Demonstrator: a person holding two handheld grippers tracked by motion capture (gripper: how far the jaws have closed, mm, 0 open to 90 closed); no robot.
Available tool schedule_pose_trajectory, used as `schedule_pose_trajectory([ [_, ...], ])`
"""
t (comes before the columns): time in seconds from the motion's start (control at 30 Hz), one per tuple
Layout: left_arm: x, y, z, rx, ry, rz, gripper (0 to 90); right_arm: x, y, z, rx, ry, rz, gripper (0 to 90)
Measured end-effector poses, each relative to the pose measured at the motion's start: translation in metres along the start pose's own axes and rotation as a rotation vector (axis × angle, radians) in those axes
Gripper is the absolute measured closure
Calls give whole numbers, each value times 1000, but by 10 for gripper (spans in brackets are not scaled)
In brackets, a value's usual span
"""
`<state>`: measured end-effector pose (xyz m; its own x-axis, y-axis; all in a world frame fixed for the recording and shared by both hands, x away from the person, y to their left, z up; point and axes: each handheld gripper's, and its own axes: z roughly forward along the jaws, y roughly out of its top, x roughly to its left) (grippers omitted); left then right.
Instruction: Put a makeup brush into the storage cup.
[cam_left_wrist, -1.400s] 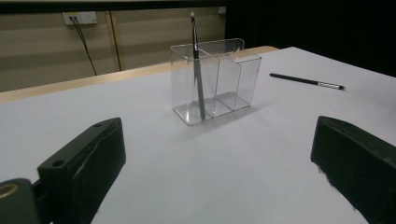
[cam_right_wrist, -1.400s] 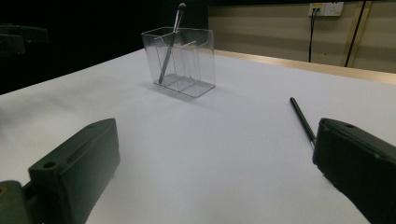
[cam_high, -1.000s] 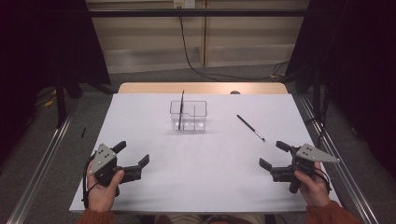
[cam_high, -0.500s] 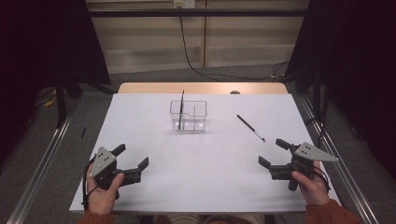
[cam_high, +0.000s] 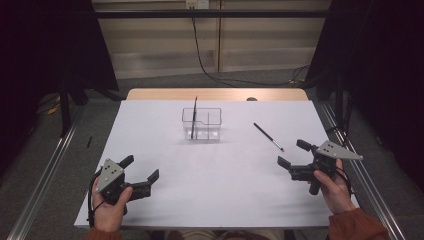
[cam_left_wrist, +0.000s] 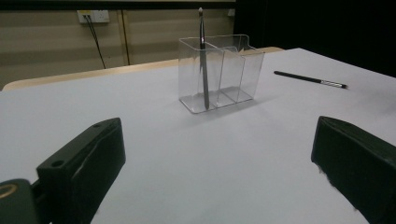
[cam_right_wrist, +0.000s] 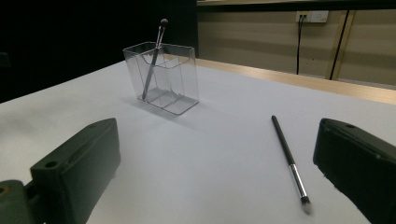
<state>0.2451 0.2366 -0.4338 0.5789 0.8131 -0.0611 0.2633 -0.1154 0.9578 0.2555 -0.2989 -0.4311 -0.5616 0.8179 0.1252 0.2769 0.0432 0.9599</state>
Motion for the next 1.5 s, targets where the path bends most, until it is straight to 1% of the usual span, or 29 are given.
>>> schedule_pose_trajectory([
  [0.1, -1, 0, -1, 4, -9, 11, 29, -4, 4, 7, 8, -8, -14, 3],
  [0.13, -2, -1, -1, 4, -13, 9, 29, -5, 5, 9, 10, -9, -17, 4],
  [0.2, -3, -1, -1, 10, -15, 19, 29, -8, 7, 14, 11, -11, -18, 4],
  [0.3, -3, -2, -2, 8, -14, 10, 29, -12, 10, 20, 23, -20, -16, 5],
  [0.4, -2, -3, -4, 11, -6, 0, 29, -15, 14, 27, 27, -26, -26, 7],
  [0.47, -2, -3, -6, 11, -10, -6, 29, -17, 16, 33, 32, -29, -33, 7],
  [0.53, -2, -3, -5, 13, -12, 3, 29, -20, 18, 38, 40, -26, -31, 5],
  [0.6, -2, -3, -5, 16, -14, 5, 29, -22, 20, 44, 54, -32, -46, 5],
  [0.67, -2, -3, -5, 15, -12, 6, 29, -25, 22, 50, 66, -33, -52, 5],
  [0.7, -1, -3, -5, 15, -12, 7, 29, -26, 23, 52, 68, -41, -54, 7],
  [0.73, -1, -3, -5, 10, -12, 4, 29, -27, 24, 55, 79, -40, -62, 6],
  [0.8, 0, -3, -5, 13, -10, 7, 29, -30, 27, 60, 98, -35, -59, 4],
  [0.83, 0, -3, -5, 14, -9, 5, 29, -31, 28, 62, 105, -44, -69, 4],
  [0.9, 1, -4, -5, 16, -7, 4, 29, -34, 32, 66, 137, -36, -77, 3],
  [0.97, 2, -4, -5, 15, -4, 0, 29, -36, 32, 70, 140, -47, -75, 14],
  [1.07, 1, -4, -5, 18, -10, 6, 29, -39, 34, 75, 182, -48, -89, 14],
  [1.17, 1, -4, -4, 21, -11, 10, 29, -42, 36, 82, 207, -56, -95, 22],
  [1.23, 1, -4, -4, 15, -15, 6, 29, -45, 38, 86, 243, -47, -92, 32],
  [1.3, 2, -4, -4, 19, -14, 9, 29, -48, 39, 89, 273, -55, -93, 25],
  [1.4, 2, -5, -4, 17, -14, 3, 29, -55, 42, 94, 323, -42, -68, 29],
  [1.43, 2, -4, -4, 17, -15, 5, 29, -56, 43, 95, 337, -38, -67, 29],
  [1.47, 2, -5, -4, 16, -14, 1, 29, -57, 45, 97, 364, -35, -66, 29],
  [1.5, 2, -5, -4, 18, -15, 2, 29, -58, 46, 99, 380, -44, -70, 29],
])
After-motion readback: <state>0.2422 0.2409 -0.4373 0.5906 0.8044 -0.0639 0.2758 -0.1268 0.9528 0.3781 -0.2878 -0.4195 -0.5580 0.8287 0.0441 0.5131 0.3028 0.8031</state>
